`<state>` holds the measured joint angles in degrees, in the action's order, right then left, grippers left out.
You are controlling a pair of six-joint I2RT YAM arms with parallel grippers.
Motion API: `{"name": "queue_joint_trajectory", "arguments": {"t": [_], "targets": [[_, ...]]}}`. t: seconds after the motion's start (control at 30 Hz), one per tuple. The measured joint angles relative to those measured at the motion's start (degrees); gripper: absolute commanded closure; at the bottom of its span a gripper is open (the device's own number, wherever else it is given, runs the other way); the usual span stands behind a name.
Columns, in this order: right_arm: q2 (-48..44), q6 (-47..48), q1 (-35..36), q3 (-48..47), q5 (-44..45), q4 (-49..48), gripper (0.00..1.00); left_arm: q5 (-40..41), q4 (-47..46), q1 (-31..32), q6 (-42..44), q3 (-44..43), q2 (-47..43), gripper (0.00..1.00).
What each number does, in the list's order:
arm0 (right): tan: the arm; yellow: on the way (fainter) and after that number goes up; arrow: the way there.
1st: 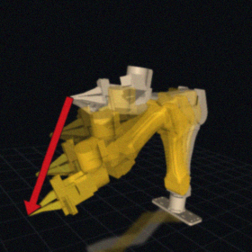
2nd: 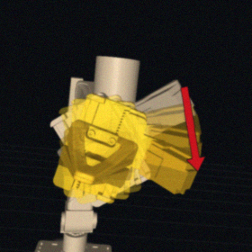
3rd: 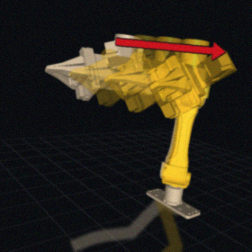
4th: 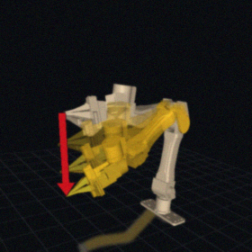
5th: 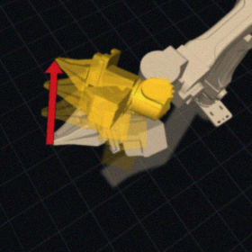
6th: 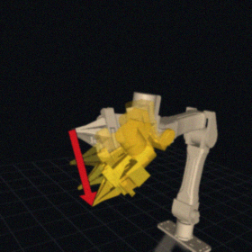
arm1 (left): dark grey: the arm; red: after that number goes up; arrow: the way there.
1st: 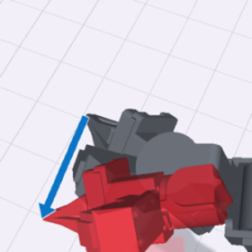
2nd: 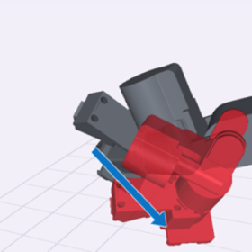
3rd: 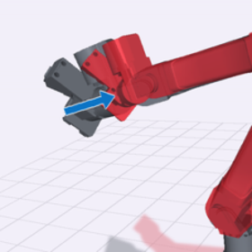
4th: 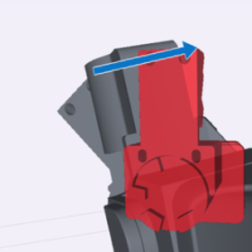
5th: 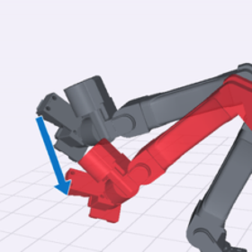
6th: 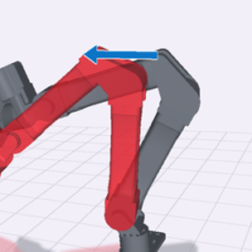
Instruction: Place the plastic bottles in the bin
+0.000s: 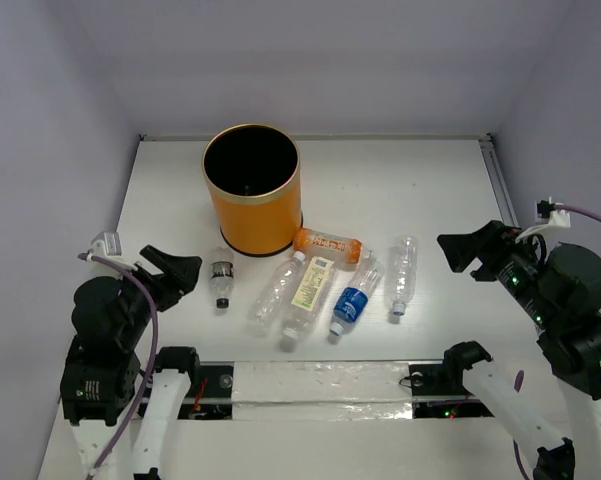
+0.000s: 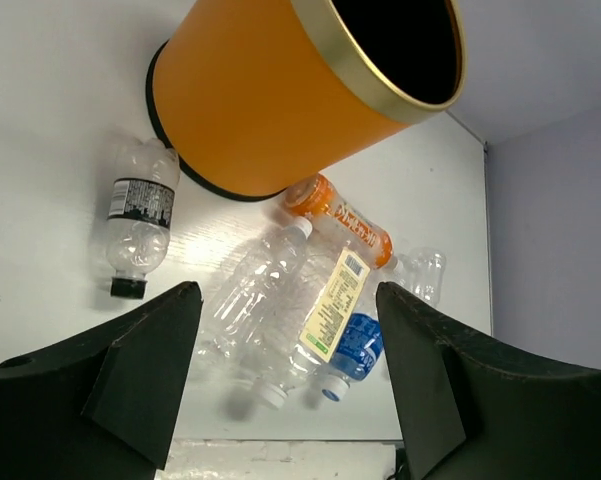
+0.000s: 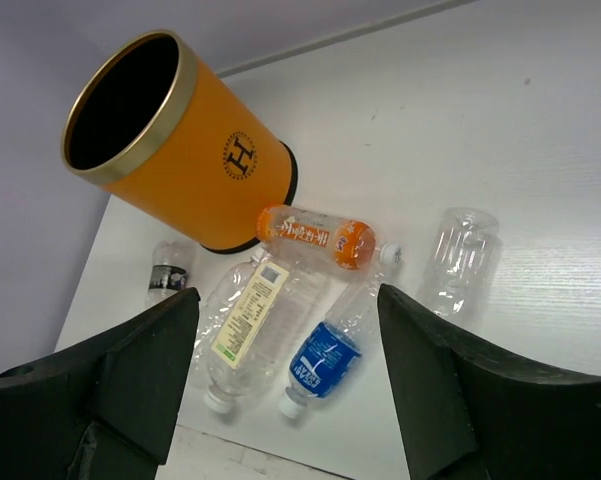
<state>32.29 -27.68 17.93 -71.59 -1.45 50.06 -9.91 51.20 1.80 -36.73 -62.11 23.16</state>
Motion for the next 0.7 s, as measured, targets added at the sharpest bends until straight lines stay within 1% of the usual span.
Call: {"name": "queue_joint_trajectory", "arguments": {"t": [0.03,0.1,0.13,0.17,0.2,0.23,0.27,0.33,0.37,0.43,0.5,0.53,0.6,0.63,0.67,0.7], "targets": [[-0.24,-0.04,-0.02,0.11,0.2,0.26,0.27,-0.2,0.11,0.0,0.02,0.35,-0.04,0.33],[-0.55,-0.37,-0.02,0.2,0.39,0.66,0.34,-0.61,0.48,0.0,-0.04,1.01,-0.15,0.43],[-0.61,-0.46,-0.02,0.2,0.37,0.83,0.51,-0.81,0.52,0.0,0.0,1.49,-0.28,0.48],[-0.68,-0.26,0.0,0.26,0.37,0.92,0.6,-1.03,0.68,0.0,-0.02,1.97,-0.42,0.57],[-0.72,-0.48,-0.02,0.44,0.37,0.9,0.69,-1.25,0.72,0.0,-0.11,2.38,-0.52,0.62],[-0.79,-0.66,0.0,0.7,0.42,0.94,0.91,-1.31,0.7,0.0,0.0,3.48,-0.85,0.67],[-0.81,-0.5,0.0,1.11,0.42,0.92,0.99,-1.38,0.74,0.0,-0.04,4.35,-1.03,0.77],[-0.79,-0.94,-0.02,2.27,0.59,0.96,1.0,-1.05,1.01,0.0,0.02,6.51,-1.25,0.88],[-0.74,-1.05,0.0,2.93,0.66,1.07,1.0,-0.79,1.36,0.0,0.15,7.78,-1.16,0.96],[-0.31,-1.07,0.0,4.39,1.27,1.6,1.0,-0.11,1.81,0.0,0.37,10.47,-0.5,0.99],[0.09,-1.07,0.0,6.16,1.7,1.99,1.0,0.57,2.27,0.0,0.46,12.92,0.81,0.99],[0.26,-1.16,-0.02,7.26,1.88,2.16,1.0,1.01,2.21,0.0,0.48,14.03,1.44,0.97],[0.35,-1.62,0.0,9.57,1.92,2.19,1.0,1.73,2.14,0.0,0.72,16.09,2.82,0.88],[0.33,-1.86,-0.02,10.73,1.9,2.19,1.0,2.1,1.81,0.0,0.85,16.98,3.52,0.83],[0.28,-2.14,-0.02,11.96,1.9,2.19,0.99,2.47,1.53,0.0,1.16,17.66,4.2,0.73],[0.24,-2.38,0.0,12.96,1.92,2.23,0.97,2.62,1.05,0.0,1.6,18.34,5.03,0.68]]}}
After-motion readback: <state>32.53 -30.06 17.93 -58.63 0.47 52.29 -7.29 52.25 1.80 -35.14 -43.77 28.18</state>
